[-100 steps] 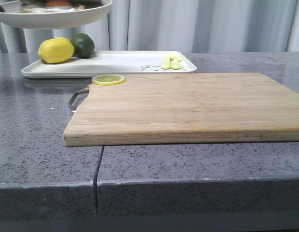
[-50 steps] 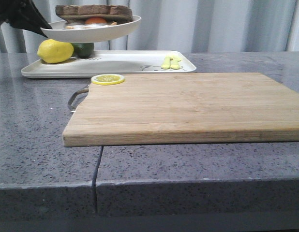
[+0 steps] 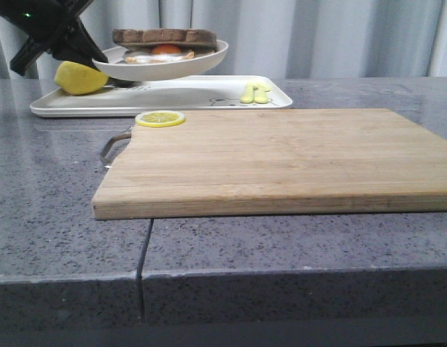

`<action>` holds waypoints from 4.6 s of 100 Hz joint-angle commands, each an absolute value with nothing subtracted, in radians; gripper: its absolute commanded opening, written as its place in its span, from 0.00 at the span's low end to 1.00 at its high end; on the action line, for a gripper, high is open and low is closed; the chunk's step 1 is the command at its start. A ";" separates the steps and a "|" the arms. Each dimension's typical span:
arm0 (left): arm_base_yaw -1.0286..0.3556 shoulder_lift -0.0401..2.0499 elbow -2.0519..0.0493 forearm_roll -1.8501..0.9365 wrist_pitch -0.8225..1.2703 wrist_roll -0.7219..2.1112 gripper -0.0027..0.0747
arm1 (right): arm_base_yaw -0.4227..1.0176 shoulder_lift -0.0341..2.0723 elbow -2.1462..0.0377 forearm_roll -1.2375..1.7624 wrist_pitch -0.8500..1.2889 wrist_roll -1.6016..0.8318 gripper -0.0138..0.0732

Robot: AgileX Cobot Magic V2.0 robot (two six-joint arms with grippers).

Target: Place bread and move sandwich to tray

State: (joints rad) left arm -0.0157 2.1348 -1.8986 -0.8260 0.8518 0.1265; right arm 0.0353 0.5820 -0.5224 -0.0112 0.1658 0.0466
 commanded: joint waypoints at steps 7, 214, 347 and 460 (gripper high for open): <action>-0.022 2.091 -1.946 -0.898 0.816 0.112 0.01 | 0.029 0.581 -0.548 -0.018 0.092 0.047 0.62; -0.049 2.151 -1.982 -0.800 0.780 0.034 0.06 | 0.029 0.581 -0.548 -0.018 0.077 0.047 0.62; -0.015 1.937 -2.259 -0.517 1.170 0.037 0.32 | 0.029 0.581 -0.548 -0.018 0.078 0.047 0.62; -0.111 0.713 -0.846 -0.454 0.326 0.167 0.32 | 0.029 0.581 -0.548 -0.018 0.097 0.047 0.62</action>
State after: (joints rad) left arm -0.1028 0.8254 -0.9570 -0.4331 0.5124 0.1644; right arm 0.0353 0.5820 -0.5224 -0.0112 0.1640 0.0466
